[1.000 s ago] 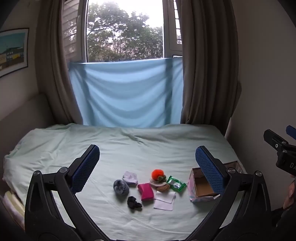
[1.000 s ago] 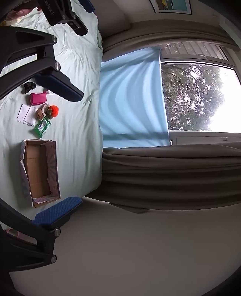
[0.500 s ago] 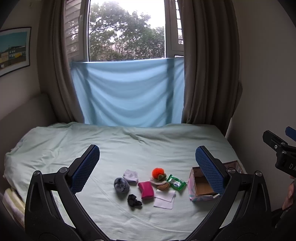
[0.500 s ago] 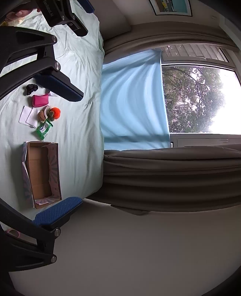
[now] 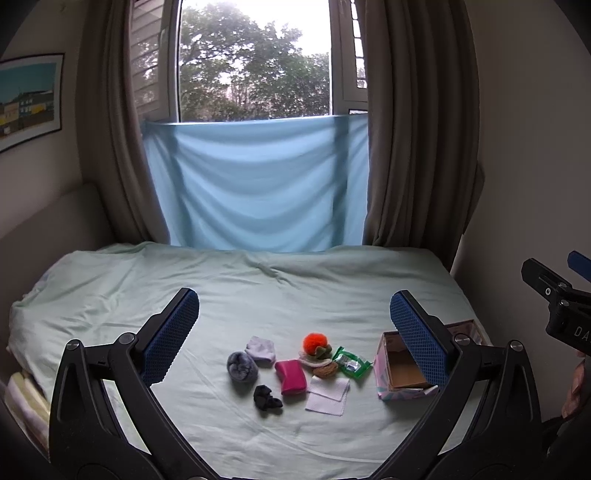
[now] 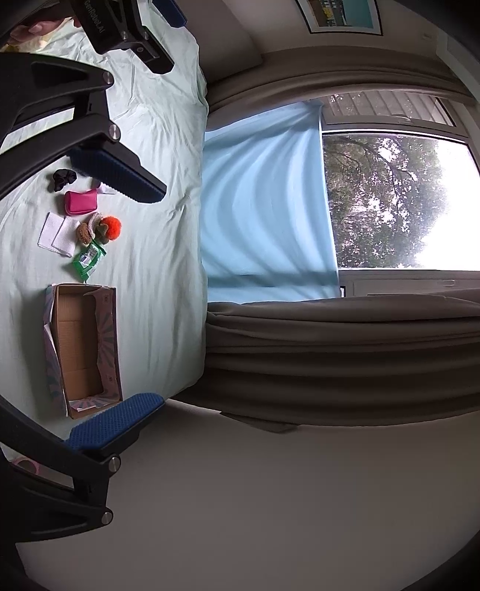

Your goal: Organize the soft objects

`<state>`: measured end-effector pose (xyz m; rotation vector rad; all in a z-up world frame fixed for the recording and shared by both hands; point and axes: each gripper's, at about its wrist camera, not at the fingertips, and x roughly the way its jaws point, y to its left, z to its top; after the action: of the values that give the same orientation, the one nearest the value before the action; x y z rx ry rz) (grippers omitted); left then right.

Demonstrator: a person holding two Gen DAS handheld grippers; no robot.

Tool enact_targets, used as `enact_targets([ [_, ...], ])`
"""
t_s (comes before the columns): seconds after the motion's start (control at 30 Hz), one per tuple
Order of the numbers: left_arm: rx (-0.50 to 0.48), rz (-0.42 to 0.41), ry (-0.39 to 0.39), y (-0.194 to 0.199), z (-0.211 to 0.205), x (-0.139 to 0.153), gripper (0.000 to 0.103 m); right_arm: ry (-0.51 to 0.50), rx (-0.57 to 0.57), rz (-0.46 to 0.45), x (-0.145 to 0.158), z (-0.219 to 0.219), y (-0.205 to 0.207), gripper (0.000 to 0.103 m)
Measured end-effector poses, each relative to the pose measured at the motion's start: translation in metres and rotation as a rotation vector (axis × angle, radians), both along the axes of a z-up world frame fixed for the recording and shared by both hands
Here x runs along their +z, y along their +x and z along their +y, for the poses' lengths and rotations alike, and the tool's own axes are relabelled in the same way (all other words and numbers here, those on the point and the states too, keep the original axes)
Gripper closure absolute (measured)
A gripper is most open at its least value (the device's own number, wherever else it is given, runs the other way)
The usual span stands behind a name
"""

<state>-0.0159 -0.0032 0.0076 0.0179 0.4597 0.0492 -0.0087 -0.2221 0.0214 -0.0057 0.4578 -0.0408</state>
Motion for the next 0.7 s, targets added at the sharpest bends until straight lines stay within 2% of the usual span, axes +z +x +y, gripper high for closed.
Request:
enact_targets([
  [0.33,-0.022,-0.007,-0.008,0.0012,0.0,0.0,0.0,-0.009,0.009,-0.022,-0.005,0.0006,-0.0014,0.0],
  [0.7,0.002,-0.039,0.006,0.0022,-0.0015,-0.0034,0.0,-0.002,0.008,-0.022,-0.0071,-0.0007,0.0023,0.0],
])
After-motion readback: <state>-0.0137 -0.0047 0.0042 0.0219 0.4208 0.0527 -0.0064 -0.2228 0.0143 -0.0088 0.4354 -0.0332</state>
